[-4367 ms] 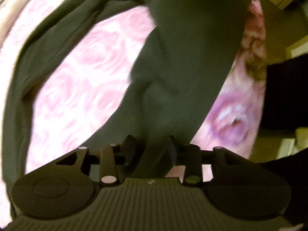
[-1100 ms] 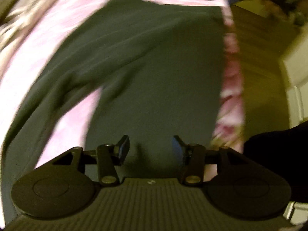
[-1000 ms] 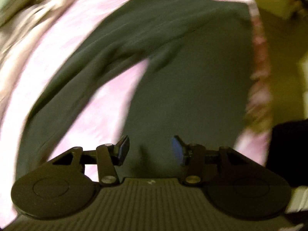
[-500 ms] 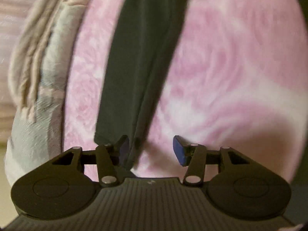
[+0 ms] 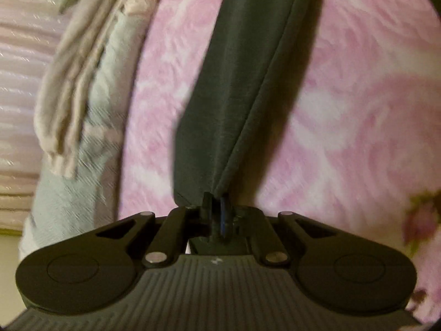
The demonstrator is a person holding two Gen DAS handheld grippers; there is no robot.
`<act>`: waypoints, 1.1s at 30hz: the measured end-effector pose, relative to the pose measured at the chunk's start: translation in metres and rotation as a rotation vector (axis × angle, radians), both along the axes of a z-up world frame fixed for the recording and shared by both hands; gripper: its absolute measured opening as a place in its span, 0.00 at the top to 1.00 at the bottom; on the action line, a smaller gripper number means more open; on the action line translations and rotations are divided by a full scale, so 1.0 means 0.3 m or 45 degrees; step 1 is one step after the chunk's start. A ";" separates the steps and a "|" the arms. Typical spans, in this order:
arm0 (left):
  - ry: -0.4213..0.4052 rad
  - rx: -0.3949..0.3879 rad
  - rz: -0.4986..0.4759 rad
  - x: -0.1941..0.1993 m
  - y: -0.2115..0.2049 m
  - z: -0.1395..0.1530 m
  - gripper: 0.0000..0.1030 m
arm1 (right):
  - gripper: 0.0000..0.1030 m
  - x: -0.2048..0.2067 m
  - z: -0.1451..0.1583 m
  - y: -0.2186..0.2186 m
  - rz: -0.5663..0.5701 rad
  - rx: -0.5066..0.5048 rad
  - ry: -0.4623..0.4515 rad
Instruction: Fold clothes
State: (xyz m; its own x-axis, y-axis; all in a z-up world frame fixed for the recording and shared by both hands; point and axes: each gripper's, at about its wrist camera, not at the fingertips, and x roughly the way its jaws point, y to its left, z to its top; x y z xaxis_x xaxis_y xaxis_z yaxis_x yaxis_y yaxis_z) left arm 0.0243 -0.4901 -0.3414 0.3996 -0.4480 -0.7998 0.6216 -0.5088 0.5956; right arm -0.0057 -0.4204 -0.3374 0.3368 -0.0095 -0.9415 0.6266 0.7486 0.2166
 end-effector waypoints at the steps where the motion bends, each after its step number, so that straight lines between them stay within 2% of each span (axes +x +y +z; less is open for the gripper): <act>1: -0.001 0.039 -0.010 -0.007 0.002 -0.014 0.95 | 0.19 -0.012 0.004 -0.001 0.002 0.012 0.012; 3: -0.011 0.083 0.002 -0.021 -0.007 -0.029 0.93 | 0.19 -0.037 0.023 -0.007 -0.008 0.032 0.029; 5: 0.027 0.107 0.085 -0.019 -0.028 -0.009 0.89 | 0.19 -0.066 0.060 -0.022 -0.014 0.028 0.014; 8: 0.172 0.128 0.210 -0.007 -0.052 0.067 0.76 | 0.19 -0.124 0.138 -0.077 -0.031 -0.035 -0.037; 9: 0.233 0.132 0.228 -0.014 -0.051 0.101 0.75 | 0.19 -0.141 0.159 -0.111 -0.039 -0.063 -0.048; 12: 0.405 0.113 0.259 -0.061 -0.082 0.214 0.75 | 0.19 -0.178 0.196 -0.244 -0.070 -0.130 -0.060; 14: 0.474 0.076 0.272 -0.105 -0.124 0.267 0.69 | 0.19 -0.193 0.198 -0.364 -0.092 -0.156 -0.063; 17: 0.564 0.017 0.296 -0.198 -0.267 0.299 0.67 | 0.19 -0.196 0.181 -0.555 -0.099 -0.200 -0.065; 20: 0.640 -0.008 0.267 -0.318 -0.465 0.271 0.65 | 0.19 -0.190 0.155 -0.735 -0.070 -0.240 -0.067; 25: 0.697 0.005 0.158 -0.569 -0.785 0.155 0.61 | 0.19 -0.175 0.069 -0.979 0.125 -0.263 -0.046; 27: 0.693 0.027 0.116 -0.629 -0.893 0.108 0.61 | 0.19 -0.177 0.025 -1.055 0.212 -0.231 -0.046; 31: 0.617 0.167 0.043 -0.683 -1.067 0.007 0.59 | 0.20 -0.206 -0.058 -1.133 0.350 -0.121 -0.065; 32: 0.606 0.207 0.022 -0.681 -1.091 -0.002 0.59 | 0.23 -0.211 -0.077 -1.145 0.367 -0.085 -0.079; 33: 0.600 0.241 0.007 -0.673 -1.114 -0.011 0.61 | 0.38 -0.215 -0.090 -1.153 0.370 -0.050 -0.095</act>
State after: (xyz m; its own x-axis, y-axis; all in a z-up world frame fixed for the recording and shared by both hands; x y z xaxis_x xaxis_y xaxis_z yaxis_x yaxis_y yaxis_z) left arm -0.1777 -0.8243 -0.3448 -0.0223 -0.2764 -0.9608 0.8036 -0.5767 0.1473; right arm -0.0703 -0.7661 -0.3644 0.3987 0.0613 -0.9150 0.3684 0.9030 0.2210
